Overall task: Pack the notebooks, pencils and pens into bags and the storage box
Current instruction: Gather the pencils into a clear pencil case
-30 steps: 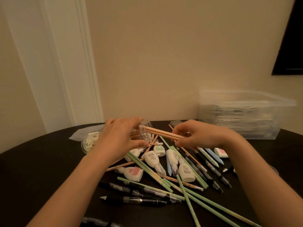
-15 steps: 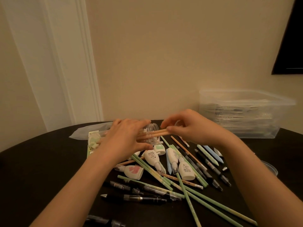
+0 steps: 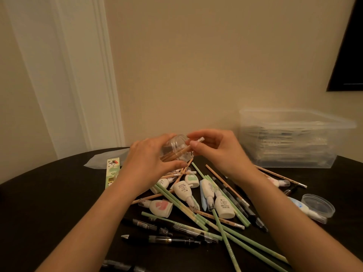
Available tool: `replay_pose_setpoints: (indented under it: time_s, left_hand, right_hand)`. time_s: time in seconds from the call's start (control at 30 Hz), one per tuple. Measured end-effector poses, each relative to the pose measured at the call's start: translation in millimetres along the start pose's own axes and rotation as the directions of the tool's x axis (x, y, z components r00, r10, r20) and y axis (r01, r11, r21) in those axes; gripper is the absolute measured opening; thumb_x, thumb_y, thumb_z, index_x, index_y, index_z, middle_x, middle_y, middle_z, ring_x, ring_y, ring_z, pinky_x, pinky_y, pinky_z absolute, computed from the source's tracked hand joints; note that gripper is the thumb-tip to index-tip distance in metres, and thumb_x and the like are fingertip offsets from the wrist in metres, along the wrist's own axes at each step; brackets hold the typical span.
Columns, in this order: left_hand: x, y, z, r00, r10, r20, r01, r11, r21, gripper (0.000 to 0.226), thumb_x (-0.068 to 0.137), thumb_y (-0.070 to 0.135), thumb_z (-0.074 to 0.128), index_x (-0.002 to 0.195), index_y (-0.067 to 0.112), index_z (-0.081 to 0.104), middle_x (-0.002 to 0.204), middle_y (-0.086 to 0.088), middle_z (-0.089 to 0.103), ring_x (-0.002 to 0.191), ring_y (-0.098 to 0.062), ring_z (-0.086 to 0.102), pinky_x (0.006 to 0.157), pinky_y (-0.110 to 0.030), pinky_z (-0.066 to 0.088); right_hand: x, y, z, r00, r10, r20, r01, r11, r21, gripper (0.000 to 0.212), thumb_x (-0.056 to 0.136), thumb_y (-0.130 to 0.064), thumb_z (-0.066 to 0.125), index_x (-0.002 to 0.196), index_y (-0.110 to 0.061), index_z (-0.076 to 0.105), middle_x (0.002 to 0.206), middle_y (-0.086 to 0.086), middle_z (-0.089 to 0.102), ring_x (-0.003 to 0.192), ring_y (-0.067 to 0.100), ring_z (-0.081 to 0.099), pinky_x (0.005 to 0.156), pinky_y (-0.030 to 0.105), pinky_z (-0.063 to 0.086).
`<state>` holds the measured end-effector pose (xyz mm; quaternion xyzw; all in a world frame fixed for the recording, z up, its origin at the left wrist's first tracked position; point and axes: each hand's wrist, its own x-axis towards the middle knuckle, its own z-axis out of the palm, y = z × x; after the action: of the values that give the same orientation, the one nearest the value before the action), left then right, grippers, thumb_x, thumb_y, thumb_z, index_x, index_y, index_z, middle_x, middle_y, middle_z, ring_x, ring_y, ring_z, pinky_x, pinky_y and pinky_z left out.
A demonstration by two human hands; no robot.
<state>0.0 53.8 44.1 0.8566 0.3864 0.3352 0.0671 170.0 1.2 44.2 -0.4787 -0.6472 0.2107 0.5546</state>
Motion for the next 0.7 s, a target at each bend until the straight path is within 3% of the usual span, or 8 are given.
replay_pose_setpoints:
  time_s: [0.13,0.27,0.43,0.6,0.7]
  left_hand:
    - [-0.1,-0.6,-0.7,0.998,-0.025,-0.05,0.023,0.999,-0.024,0.069,0.07,0.053,0.069,0.133,0.035,0.047,0.12,0.006,0.062,0.115,-0.015,0.052,0.101,-0.042,0.038]
    - [-0.1,-1.7,-1.3,0.998,-0.033,-0.057,0.03,0.998,-0.048,0.069,0.07,0.053,0.07,0.132,0.034,0.048,0.119,0.007,0.062,0.115,-0.015,0.052,0.101,-0.044,0.039]
    - [0.9,-3.8,-1.1,0.999,-0.027,-0.027,0.026,0.999,-0.035,0.071,0.068,0.057,0.068,0.133,0.036,0.047,0.122,0.008,0.061,0.117,-0.014,0.051,0.101,-0.044,0.038]
    - [1.2,-5.0,-3.0,0.998,-0.043,-0.05,0.039,0.997,-0.071,0.071,0.068,0.056,0.069,0.133,0.035,0.047,0.122,0.006,0.061,0.115,-0.015,0.052,0.101,-0.045,0.039]
    - [2.2,-8.3,-2.9,0.997,-0.054,-0.048,0.051,0.997,-0.06,0.072,0.068,0.056,0.069,0.133,0.035,0.048,0.121,0.004,0.062,0.115,-0.016,0.053,0.099,-0.046,0.04]
  right_hand:
    - [-5.6,16.1,23.2,0.949,-0.222,-0.222,0.156,0.947,-0.281,0.021,0.085,-0.018,0.068,0.106,-0.016,0.069,0.088,-0.007,0.062,0.073,0.006,0.058,0.068,0.018,0.05]
    - [-8.7,18.8,33.5,0.908,-0.319,-0.272,0.261,0.938,-0.228,0.021,0.084,-0.011,0.07,0.102,-0.019,0.063,0.083,-0.01,0.061,0.073,0.007,0.058,0.067,0.022,0.051]
    - [-7.0,24.1,31.1,0.915,-0.327,-0.234,0.285,0.938,-0.197,0.004,0.087,-0.017,0.066,0.091,-0.015,0.067,0.083,-0.008,0.065,0.075,0.008,0.061,0.068,0.029,0.052]
    - [-5.4,29.7,32.6,0.945,-0.29,-0.149,0.261,0.948,-0.184,0.03,0.091,-0.04,0.042,0.094,-0.027,0.069,0.104,-0.013,0.056,0.101,0.006,0.054,0.083,0.024,0.047]
    - [-5.6,31.0,29.2,0.94,-0.332,-0.076,0.301,0.915,-0.27,0.033,0.094,-0.042,0.034,0.097,-0.034,0.066,0.112,-0.021,0.05,0.1,0.004,0.048,0.083,0.018,0.041]
